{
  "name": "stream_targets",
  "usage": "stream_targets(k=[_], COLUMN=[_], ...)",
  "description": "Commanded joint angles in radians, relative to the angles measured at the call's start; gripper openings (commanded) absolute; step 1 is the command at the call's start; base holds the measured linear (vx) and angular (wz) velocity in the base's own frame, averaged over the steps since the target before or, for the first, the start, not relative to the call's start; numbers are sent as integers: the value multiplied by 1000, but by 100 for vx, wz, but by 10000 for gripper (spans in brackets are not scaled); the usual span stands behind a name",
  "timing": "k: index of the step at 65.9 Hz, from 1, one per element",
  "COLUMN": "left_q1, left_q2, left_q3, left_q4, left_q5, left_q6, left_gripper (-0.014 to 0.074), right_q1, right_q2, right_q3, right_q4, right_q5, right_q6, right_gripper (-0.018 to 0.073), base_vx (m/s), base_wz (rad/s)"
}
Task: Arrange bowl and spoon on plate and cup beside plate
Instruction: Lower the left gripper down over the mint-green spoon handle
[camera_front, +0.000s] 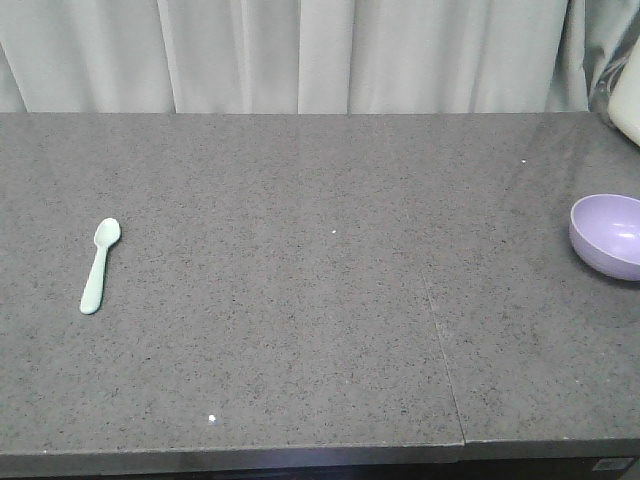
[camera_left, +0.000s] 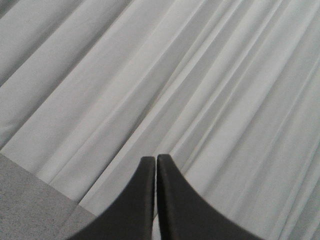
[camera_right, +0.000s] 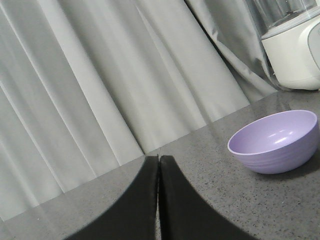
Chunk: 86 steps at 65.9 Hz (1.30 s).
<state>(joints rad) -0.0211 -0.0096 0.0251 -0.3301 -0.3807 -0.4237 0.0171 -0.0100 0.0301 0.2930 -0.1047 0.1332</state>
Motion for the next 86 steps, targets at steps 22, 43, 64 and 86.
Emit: stream_targets(k=[22,43,64,86], left_q1=[-1,-1,-1,-1], left_q2=[18,19,21,55], left_q3=[16,-220,-434,-445], left_q4=[3,279,475,370], left_q5=[-179,20,416,493], left_q6=[-200,-375,-369,-368], left_gripper=[-6,-7,1,212], right_q1=[1,1,1,1], right_q2=[-13,163,300,300], right_q3=[-46,-475,-651,-651], right_q4=[-6,-15,-1,-17], right_q5=[-18,340,345,343], right_q6=[-9,-119,-161,-168], right_gripper=[-5,-5,15,143], base_vx=[0,0,0,0], base_wz=[0,0,0,0])
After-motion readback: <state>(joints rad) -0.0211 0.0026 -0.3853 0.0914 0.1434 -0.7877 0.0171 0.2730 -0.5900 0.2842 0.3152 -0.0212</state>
